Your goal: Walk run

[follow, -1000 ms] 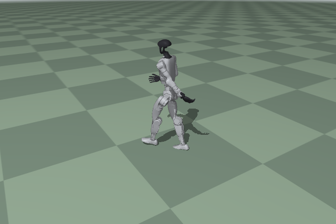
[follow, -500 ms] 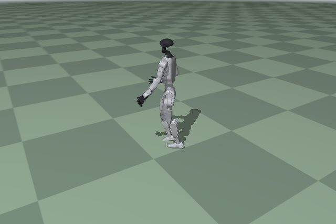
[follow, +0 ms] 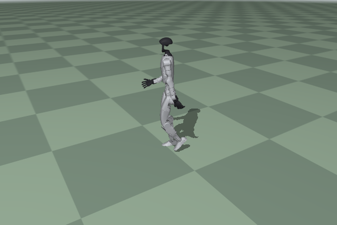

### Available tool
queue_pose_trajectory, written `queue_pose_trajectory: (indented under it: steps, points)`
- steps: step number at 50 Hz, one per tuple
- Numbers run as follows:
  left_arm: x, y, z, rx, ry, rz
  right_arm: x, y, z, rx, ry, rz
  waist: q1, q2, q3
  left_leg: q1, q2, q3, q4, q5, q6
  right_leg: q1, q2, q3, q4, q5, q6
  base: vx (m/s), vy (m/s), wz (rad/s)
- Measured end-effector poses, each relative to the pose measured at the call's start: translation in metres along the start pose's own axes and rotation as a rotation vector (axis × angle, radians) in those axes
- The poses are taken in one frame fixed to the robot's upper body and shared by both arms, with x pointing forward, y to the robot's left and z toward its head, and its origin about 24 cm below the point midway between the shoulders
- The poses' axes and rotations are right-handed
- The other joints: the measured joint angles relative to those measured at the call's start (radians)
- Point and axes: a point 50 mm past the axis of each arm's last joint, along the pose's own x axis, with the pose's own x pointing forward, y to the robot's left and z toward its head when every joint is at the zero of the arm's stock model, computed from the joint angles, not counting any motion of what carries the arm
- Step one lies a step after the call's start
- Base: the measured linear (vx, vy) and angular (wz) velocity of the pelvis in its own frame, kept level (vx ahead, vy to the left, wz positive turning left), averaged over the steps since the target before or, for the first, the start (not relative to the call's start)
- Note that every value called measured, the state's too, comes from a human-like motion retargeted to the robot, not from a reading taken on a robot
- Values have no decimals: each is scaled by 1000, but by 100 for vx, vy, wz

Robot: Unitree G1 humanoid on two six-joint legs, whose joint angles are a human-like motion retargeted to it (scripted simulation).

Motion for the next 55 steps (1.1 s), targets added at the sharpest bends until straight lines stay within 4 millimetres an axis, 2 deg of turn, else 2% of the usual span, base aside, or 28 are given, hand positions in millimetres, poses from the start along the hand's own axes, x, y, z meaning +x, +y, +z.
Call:
queue_pose_trajectory:
  steps: [3,5,8,10,12,13,14,15,17,18,20,21,23,25,27,28,30,34,38,40,42,45,47,48,50,52,53,55]
  points:
    - [13,-42,-50,-24,139,-127,6,-5,13,-58,-42,48,46,7,19,-63,23,70,-194,-96,-5,59,53,-22,-30,-18,-17,78,-32,-5]
    - [16,-68,-79,-62,207,-208,9,-11,21,-79,-68,65,80,28,36,-89,44,139,-372,-116,-8,104,105,-49,-45,-53,-31,73,-25,26]
    - [16,-94,-108,-154,256,-255,9,-20,25,-82,-72,62,109,70,52,-95,43,232,-610,-121,-61,173,183,-92,-52,-106,-36,73,-21,59]
    - [14,-108,-124,-233,289,-264,5,-25,23,-86,-61,44,101,89,55,-77,24,342,-740,-154,-68,222,219,-139,-51,-128,-18,87,-21,117]
    - [13,-118,-133,-320,324,-266,-1,-27,17,-89,-38,15,103,84,46,-62,-2,397,-798,-141,0,256,225,-167,-31,-111,23,77,-18,99]
    - [12,-122,-135,-364,338,-266,-4,-28,13,-86,-26,-3,110,77,38,-54,-16,385,-803,-110,68,264,221,-173,-12,-83,53,89,-34,33]
    - [12,-124,-135,-412,344,-267,-7,-25,8,-78,-11,-13,134,56,31,-33,-8,391,-789,-114,97,276,214,-152,13,-32,79,114,-56,-41]
    - [12,-127,-134,-461,345,-268,-9,-22,3,-69,4,-19,166,29,25,-7,11,406,-767,-137,108,289,206,-116,42,31,103,130,-70,-61]
    - [13,-120,-126,-549,316,-273,-12,-11,-8,-30,26,-27,183,8,8,7,29,358,-713,-221,108,270,203,-147,151,231,175,107,-50,-2]
    - [14,-113,-115,-579,283,-293,-12,-5,-12,-10,34,-27,187,19,-4,-13,64,320,-674,-239,108,233,210,-181,223,324,188,70,-22,52]
    - [16,-91,-81,-593,163,-330,-12,3,-17,20,44,-33,195,63,-9,-29,124,277,-617,-261,108,135,282,-125,405,461,192,57,-15,107]
    - [16,-77,-57,-555,68,-329,-14,3,-18,27,42,-49,193,93,-7,-11,129,238,-610,-272,108,95,327,-74,481,467,192,63,-7,181]
    - [10,-49,-7,-445,-133,-305,-17,3,-20,39,39,-72,200,142,-5,35,126,160,-621,-287,108,34,358,-1,591,383,192,76,21,196]
    - [-3,-16,41,-312,-300,-194,-22,2,-22,55,42,-83,213,170,1,94,101,87,-655,-288,108,-2,315,42,621,291,192,77,37,136]
    - [-23,20,85,-181,-428,-3,-27,-1,-23,57,49,-88,262,177,18,142,78,51,-681,-277,108,-57,265,118,630,200,144,59,19,241]
    - [-37,36,106,-99,-488,98,-30,-5,-23,54,49,-105,146,205,0,149,47,-123,-686,-268,108,-77,203,2,580,149,106,56,12,540]
    - [-70,63,145,47,-637,265,-36,-9,-23,36,56,-113,84,216,-13,164,8,-271,-690,-251,108,-126,144,-26,484,102,36,54,-6,455]
    - [-139,96,201,283,-857,453,-44,-14,-25,17,72,-145,24,178,-30,202,-100,-492,-671,-234,108,-199,97,73,223,87,30,47,-22,315]
    - [-188,107,230,384,-988,508,-41,-14,-24,16,69,-155,32,109,-13,285,-174,-602,-659,-233,108,-252,79,223,2,36,28,53,-24,206]
    - [-197,106,237,380,-1039,506,-39,-14,-20,1,60,-145,31,95,-3,324,-188,-644,-647,-232,108,-268,88,282,-79,-2,105,64,-26,174]
    - [-192,103,235,321,-1066,486,-36,-13,-18,-16,57,-119,18,86,2,368,-192,-658,-633,-223,108,-263,99,331,-123,-11,184,64,-20,163]
    - [-164,97,220,179,-1032,418,-33,-9,-18,-26,66,-86,2,80,-17,406,-205,-653,-605,-180,108,-240,110,385,-87,44,140,72,-15,139]
    - [-131,85,202,99,-934,334,-36,-5,-21,-26,79,-83,-28,93,-34,423,-216,-658,-535,-116,108,-211,91,338,-44,103,96,82,-5,198]
    - [-113,77,190,67,-864,284,-38,-3,-23,-24,87,-85,-48,106,-38,429,-226,-656,-479,-60,108,-188,77,286,-29,78,82,76,1,185]
    - [-77,56,161,29,-691,182,-42,-2,-27,-5,96,-106,3,132,-47,388,-234,-561,-358,118,44,-154,70,266,20,2,60,68,-8,123]
    - [-47,36,127,-6,-471,103,-42,-4,-28,38,95,-134,6,139,-53,284,-141,-394,-199,261,-109,-130,44,199,36,-39,32,55,-23,193]
    - [-35,28,107,-46,-356,73,-41,-3,-30,55,96,-129,-4,132,-56,243,-81,-285,-138,311,-162,-112,22,131,38,-57,16,50,-26,214]
    - [-17,13,63,-131,-165,23,-36,-1,-31,71,101,-102,-34,118,-59,190,16,-101,-43,358,-185,-70,2,34,34,-91,-14,54,-29,201]
